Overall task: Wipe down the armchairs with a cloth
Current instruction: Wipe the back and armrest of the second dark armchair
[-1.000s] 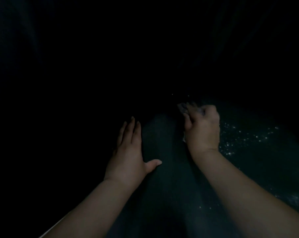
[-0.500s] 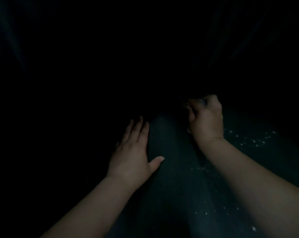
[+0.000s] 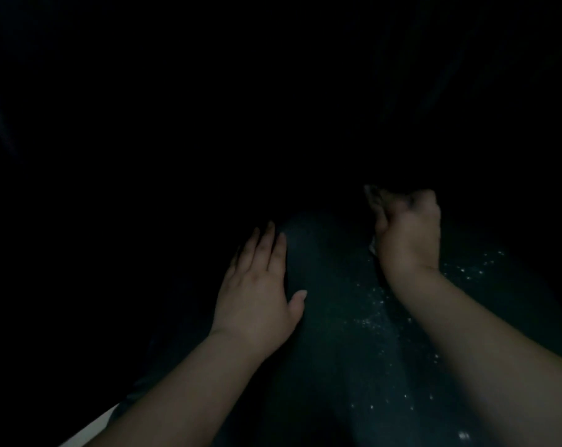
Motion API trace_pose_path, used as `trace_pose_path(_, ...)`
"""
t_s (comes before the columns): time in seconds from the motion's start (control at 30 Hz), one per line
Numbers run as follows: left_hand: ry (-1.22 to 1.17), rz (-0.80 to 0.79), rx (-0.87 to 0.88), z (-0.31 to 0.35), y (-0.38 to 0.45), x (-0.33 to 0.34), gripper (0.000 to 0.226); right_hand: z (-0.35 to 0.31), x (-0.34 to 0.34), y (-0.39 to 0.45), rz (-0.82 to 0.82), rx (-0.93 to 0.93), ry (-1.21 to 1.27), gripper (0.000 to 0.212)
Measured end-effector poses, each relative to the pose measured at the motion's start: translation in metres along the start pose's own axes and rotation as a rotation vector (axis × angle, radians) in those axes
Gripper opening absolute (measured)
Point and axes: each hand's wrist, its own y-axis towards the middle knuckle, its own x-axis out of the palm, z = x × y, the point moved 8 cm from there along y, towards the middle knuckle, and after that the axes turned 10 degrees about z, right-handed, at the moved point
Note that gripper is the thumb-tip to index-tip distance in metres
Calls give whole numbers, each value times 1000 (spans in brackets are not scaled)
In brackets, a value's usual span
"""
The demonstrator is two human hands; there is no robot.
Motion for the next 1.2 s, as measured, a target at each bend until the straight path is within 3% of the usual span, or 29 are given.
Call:
trace_pose_path(0.13, 29, 5, 64, 15, 1, -2, 82, 27, -6, -23, -35, 93, 79, 21)
trace_pose_path(0.27, 31, -11, 95, 33, -1, 5, 81, -47, -1, -20, -74, -184, 280, 22)
trace_pose_path(0.33, 19, -21, 87, 35, -1, 10, 81, -58, 3, -34, -120, -297, 211, 28)
trace_pose_path(0.43, 27, -25, 68, 36, -2, 13, 81, -20, -8, -47, -115, -136, 155, 30)
trace_pose_path(0.53, 47, -43, 83, 42, -3, 11, 80, 6, -27, -47, -107, 1, 360, 28)
trace_pose_path(0.67, 56, -47, 126, 61, -2, 12, 78, 55, -77, -21, 138, 146, 409, 31)
trace_pose_path(0.87, 27, -73, 173, 89, -1, 27, 74, 127, -64, 4, 43, 161, 73, 31)
trace_pose_path(0.93, 12, -75, 161, 90, 0, 30, 73, 125, -55, -11, 26, 163, 98, 28)
trace_pose_path(1.0, -11, -71, 144, 90, 1, 31, 73, 102, -49, -37, -8, 98, 255, 25)
trace_pose_path(1.1, -6, -83, 150, 89, 2, 30, 72, 71, -50, -66, -110, -164, 262, 36)
trace_pose_path(1.13, -6, -84, 150, 88, 4, 28, 71, 77, -56, -60, -97, -131, 321, 36)
trace_pose_path(1.2, -7, -86, 143, 85, 7, 25, 71, 110, -68, -34, 52, 17, 210, 35)
